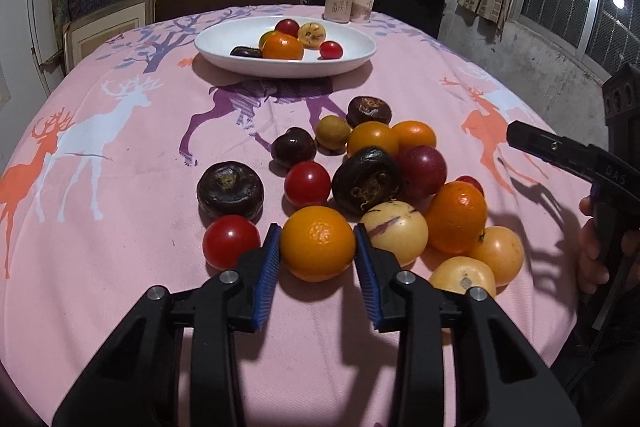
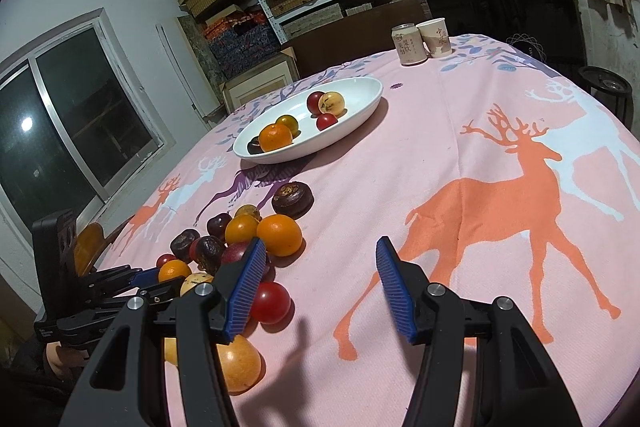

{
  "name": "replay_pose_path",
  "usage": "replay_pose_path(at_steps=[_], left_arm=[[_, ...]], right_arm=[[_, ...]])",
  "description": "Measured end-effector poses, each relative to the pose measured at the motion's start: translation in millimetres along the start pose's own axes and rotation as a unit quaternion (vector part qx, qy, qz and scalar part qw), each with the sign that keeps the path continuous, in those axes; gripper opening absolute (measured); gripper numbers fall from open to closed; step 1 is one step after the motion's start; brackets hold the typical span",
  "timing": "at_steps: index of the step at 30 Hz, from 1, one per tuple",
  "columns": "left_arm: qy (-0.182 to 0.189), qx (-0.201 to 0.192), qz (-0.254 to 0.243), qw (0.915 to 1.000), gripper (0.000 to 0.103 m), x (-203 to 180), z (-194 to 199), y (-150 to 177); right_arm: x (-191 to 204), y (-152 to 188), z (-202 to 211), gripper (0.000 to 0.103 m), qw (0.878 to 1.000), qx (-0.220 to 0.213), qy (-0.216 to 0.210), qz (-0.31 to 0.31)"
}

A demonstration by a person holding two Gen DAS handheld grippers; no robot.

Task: Organize fruits
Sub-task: 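Grasp an orange with the left tool while the right tool grasps a large pale grapefruit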

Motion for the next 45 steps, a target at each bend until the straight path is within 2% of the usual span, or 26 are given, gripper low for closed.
replay_pose_path(at_steps=[4,7,10,14,17,22,23,25,29,33,38,45], left_arm=[[0.022,-0.005,0.006,0.9997,0.035,-1.0,12.9,9.2],[0.018,-0.003,0.003,0.9998,0.035,0.7,21.0,19.2],[0.021,0.001,0.008,0.9998,0.036,5.0,27.5,26.0],[0.024,0.005,0.010,0.9997,0.036,6.4,28.9,29.6],[0.024,0.004,0.011,0.9996,0.036,5.5,30.2,31.2],[0.021,-0.004,0.018,0.9996,0.036,9.3,35.9,31.4],[0.021,-0.004,0.018,0.9996,0.036,9.5,36.6,31.8],[0.020,-0.004,0.018,0.9996,0.036,9.2,37.4,32.9],[0.020,-0.004,0.021,0.9996,0.036,10.9,38.9,33.2],[0.022,-0.005,0.021,0.9995,0.036,11.2,39.9,33.1],[0.018,-0.007,0.023,0.9995,0.036,13.2,42.2,28.9],[0.001,-0.028,0.024,0.9993,0.036,17.0,52.5,11.4]], right_arm=[[13.8,9.4,1.4,0.058,0.999,0.020,-0.027,0.029],[36.7,31.3,3.1,0.058,0.993,0.065,-0.060,0.076],[55.9,55.7,5.0,0.058,0.985,0.102,-0.050,0.132],[72.9,64.9,8.2,0.058,0.979,0.101,-0.042,0.171],[77.1,64.8,0.3,0.058,0.976,0.104,-0.015,0.190],[77.2,69.0,-12.9,0.058,0.974,0.125,-0.015,0.189],[76.0,69.1,-15.4,0.057,0.974,0.128,-0.012,0.185],[72.6,70.0,-16.6,0.043,0.977,0.128,-0.014,0.170],[70.9,69.9,-12.6,0.043,0.979,0.123,-0.014,0.163],[64.2,61.6,-3.0,0.043,0.985,0.104,-0.023,0.132],[52.9,37.0,15.7,0.043,0.994,0.068,-0.054,0.069],[53.1,8.1,36.9,0.043,0.996,0.025,-0.066,0.055]])
Point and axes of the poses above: each gripper's, at about its wrist camera, not at the fingertips, and z roughly against the way its jaws point, x to its left, y to its underside, the point moved 5 cm from there along -z, roughly the way its jaws point, and after that the axes turned 8 degrees about -y, right-handed, at the moved point
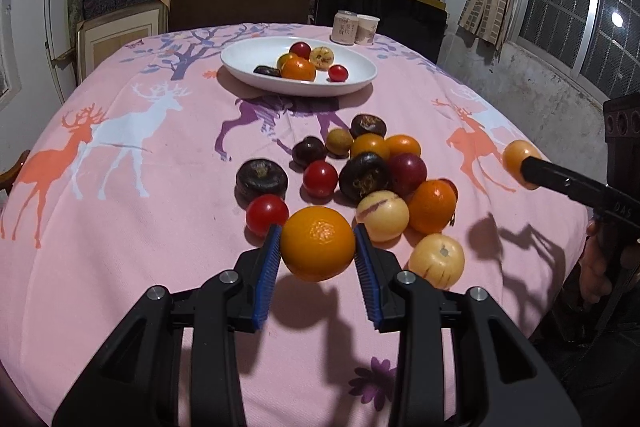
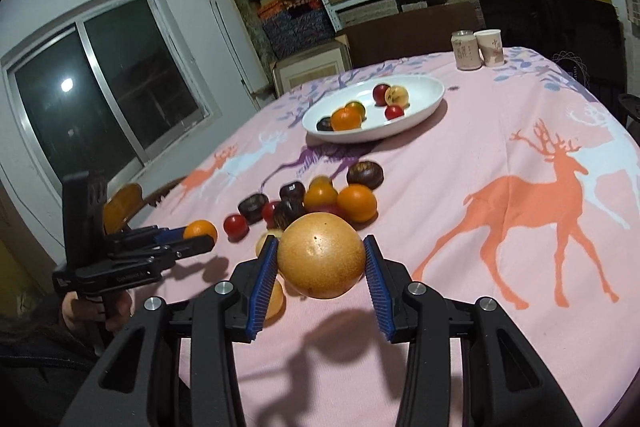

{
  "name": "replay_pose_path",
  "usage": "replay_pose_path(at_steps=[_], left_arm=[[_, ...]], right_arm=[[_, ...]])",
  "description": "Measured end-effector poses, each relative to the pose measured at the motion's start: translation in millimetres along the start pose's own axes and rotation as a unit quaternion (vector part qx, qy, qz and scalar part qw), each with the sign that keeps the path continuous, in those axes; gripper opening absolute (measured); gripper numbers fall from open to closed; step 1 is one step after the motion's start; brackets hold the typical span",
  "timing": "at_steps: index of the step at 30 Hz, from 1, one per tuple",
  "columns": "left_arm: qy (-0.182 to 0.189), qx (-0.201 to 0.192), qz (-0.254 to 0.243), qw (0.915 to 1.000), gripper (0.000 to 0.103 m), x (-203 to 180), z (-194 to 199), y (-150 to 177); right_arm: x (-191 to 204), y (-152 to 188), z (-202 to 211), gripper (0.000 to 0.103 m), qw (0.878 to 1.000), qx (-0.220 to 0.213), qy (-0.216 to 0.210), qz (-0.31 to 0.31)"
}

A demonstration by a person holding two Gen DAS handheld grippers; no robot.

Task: Organize fruits
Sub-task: 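Grasp an orange with the left tool while the right tool grasps a large pale grapefruit, then carry the orange and grapefruit to the white plate and release both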

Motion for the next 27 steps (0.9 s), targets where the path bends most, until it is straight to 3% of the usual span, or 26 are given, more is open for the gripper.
replay_pose_path(at_steps=[16,27], left_arm=[[-0.016,-0.038,-0.011,0.9991,0.036,0.9,7.5,-59.1],[-0.046,-0.047,-0.011,0.9977,0.036,26.2,-29.7,-163.8]], right_arm=[[-0.2,-60.6,6.1,0.043,0.999,-0.047,0.012,0.006],[-20.3,-146.7,-11.8,0.043,0.993,-0.083,0.080,0.041]])
Point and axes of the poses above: each gripper's, at about its wrist camera, not at the fingertips, and z roughly against the way its jaws point, x to its left, y to its underside, the point moved 5 cm from there along -z, roughly the way its jaws point, and after that the axes turned 8 degrees about -y, right-handed, at the moved point
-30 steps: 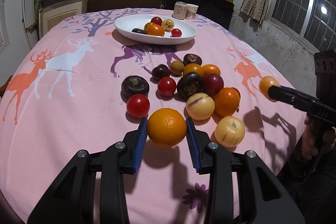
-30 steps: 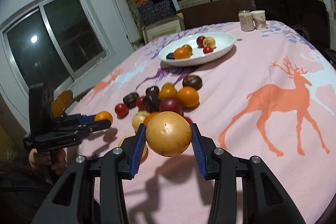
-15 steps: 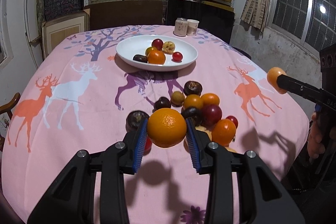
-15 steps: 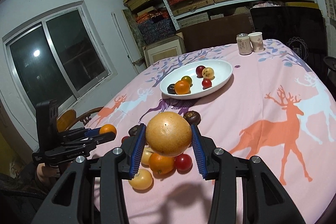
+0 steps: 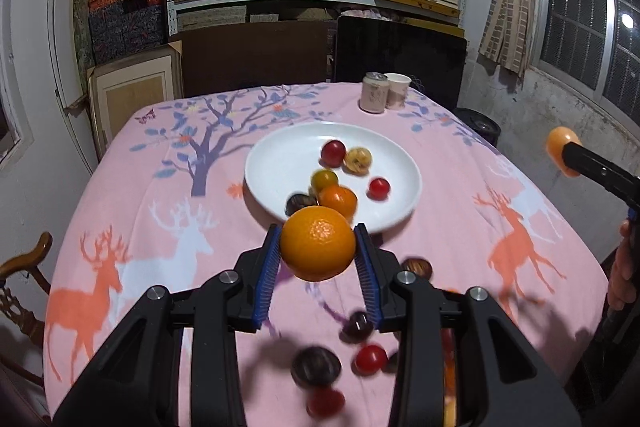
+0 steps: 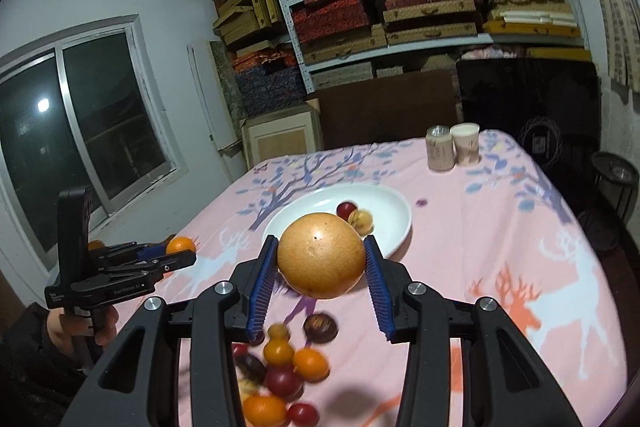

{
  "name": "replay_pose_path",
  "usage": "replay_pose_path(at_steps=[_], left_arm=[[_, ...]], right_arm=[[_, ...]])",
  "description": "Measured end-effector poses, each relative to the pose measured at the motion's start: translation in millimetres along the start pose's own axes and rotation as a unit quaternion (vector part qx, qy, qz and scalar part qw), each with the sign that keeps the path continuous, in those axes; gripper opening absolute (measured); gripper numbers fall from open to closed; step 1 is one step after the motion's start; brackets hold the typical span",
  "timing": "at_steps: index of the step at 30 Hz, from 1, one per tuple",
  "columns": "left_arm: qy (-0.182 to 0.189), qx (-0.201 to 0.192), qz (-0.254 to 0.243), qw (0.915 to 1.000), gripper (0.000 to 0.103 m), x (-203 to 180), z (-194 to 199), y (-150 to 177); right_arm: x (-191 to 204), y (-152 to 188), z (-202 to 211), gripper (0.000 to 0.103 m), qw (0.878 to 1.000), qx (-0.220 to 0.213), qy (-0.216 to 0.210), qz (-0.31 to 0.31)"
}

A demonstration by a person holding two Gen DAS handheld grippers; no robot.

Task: Organize fruits
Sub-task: 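Carry the orange and grapefruit to the white plate and release both, then grasp a red tomato with the left tool while the right tool grasps another red tomato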

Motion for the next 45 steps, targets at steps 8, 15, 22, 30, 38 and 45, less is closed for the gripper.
replay_pose_path(at_steps=[8,15,22,30,38,45], left_arm=[[0.000,0.048,0.024,0.9986,0.036,3.7,-106.3,-49.1],[-0.008,0.122,0.065,0.9904,0.036,20.2,-201.0,-48.2],[-0.011,0.102,0.080,0.9915,0.061,26.6,-207.0,-54.8],[0.007,0.082,0.072,0.9940,0.061,23.7,-146.8,-36.5],[0.035,0.079,-0.003,0.9962,0.066,-2.4,-51.7,44.9],[0.015,0.092,-0.072,0.9930,0.067,-22.9,-5.8,123.0]], right_arm=[[-33.3,-13.2,-93.9,0.043,0.996,0.030,0.085,0.007],[-62.9,7.1,-189.3,0.043,0.988,0.104,0.113,0.009],[-59.0,9.8,-203.7,0.058,0.989,0.097,0.110,0.020],[-50.2,11.0,-146.2,0.058,0.993,0.070,0.094,-0.006],[-28.6,60.9,-66.5,0.059,0.994,0.067,0.076,-0.034],[-25.1,108.0,-25.1,0.060,0.993,0.068,0.063,-0.074]])
Point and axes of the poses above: each gripper's, at about its wrist camera, not at the fingertips, and z roughly against the way its jaws point, x to its left, y to its underside, the point moved 5 cm from there along -z, roughly the way its jaws point, and after that the axes turned 8 degrees about -y, right-handed, at the moved point
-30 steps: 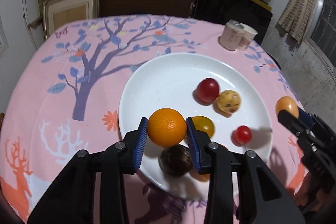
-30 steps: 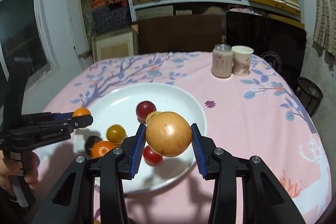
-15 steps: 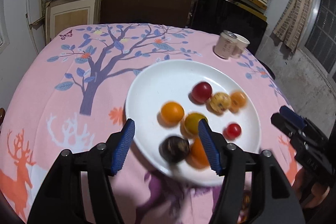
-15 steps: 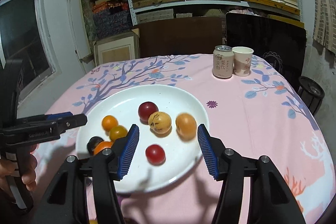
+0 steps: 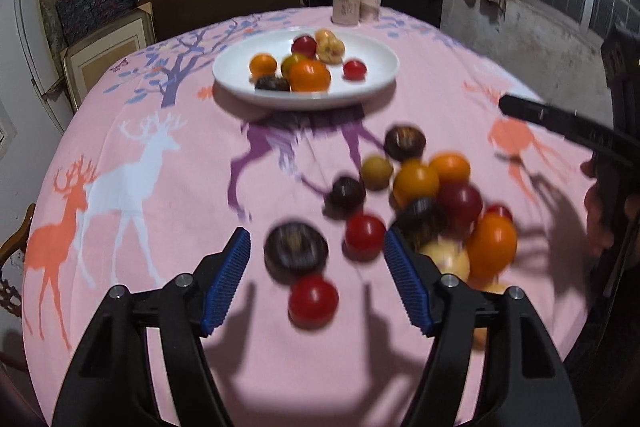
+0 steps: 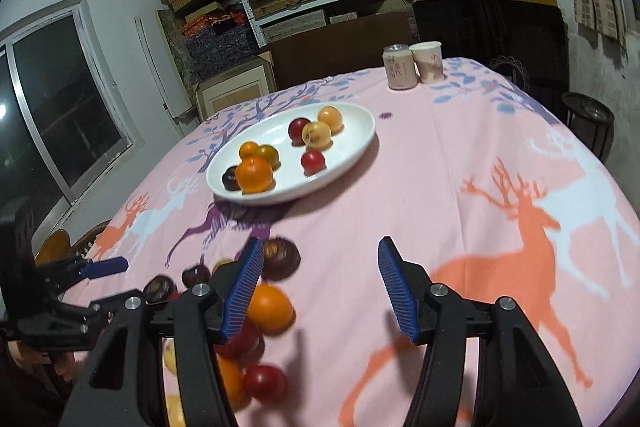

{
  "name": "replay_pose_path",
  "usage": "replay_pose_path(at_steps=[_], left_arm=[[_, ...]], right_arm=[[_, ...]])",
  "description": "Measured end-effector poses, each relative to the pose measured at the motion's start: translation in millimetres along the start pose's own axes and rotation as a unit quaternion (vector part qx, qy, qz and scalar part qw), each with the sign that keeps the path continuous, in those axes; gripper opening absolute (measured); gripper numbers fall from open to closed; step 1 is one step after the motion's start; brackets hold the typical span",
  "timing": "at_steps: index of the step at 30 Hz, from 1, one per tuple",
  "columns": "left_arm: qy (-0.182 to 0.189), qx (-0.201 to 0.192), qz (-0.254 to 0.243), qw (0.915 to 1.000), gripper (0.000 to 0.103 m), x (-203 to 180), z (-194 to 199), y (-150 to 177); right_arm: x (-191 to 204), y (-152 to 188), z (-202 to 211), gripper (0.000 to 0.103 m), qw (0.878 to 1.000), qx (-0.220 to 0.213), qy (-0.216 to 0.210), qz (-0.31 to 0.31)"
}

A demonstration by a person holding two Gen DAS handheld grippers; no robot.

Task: Organize fruits
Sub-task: 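Grasp a red tomato with the left tool while the right tool grasps another red tomato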

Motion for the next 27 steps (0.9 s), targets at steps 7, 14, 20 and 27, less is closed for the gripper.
replay_pose_path(at_steps=[7,14,20,27], left_arm=[[-0.015,0.010,0.015,0.9997,0.067,3.2,-1.5,25.8],[-0.020,0.022,0.019,0.9994,0.048,2.9,-14.1,27.8],[0.002,-0.014,0.042,0.9990,0.028,6.8,-5.5,29.4],[0.026,-0.037,0.084,0.9955,0.028,18.3,1.7,26.1]], right_arm=[[-19.1,21.6,8.4,0.060,0.999,-0.008,-0.008,-0.041],[-27.8,25.4,6.9,0.060,0.998,-0.007,-0.022,-0.065],[-22.8,26.4,5.0,0.060,0.998,0.001,-0.040,-0.055],[32.1,55.3,1.4,0.060,0.990,0.076,-0.067,0.096]])
Point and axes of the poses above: each gripper's, at about its wrist camera, not at the fingertips, and z roughly against the way its jaws point, x to its left, y to its underside, the point moved 5 cm from there along -z, roughly the way its jaws point, and after that the axes turned 8 degrees about -y, right-handed, at the moved point
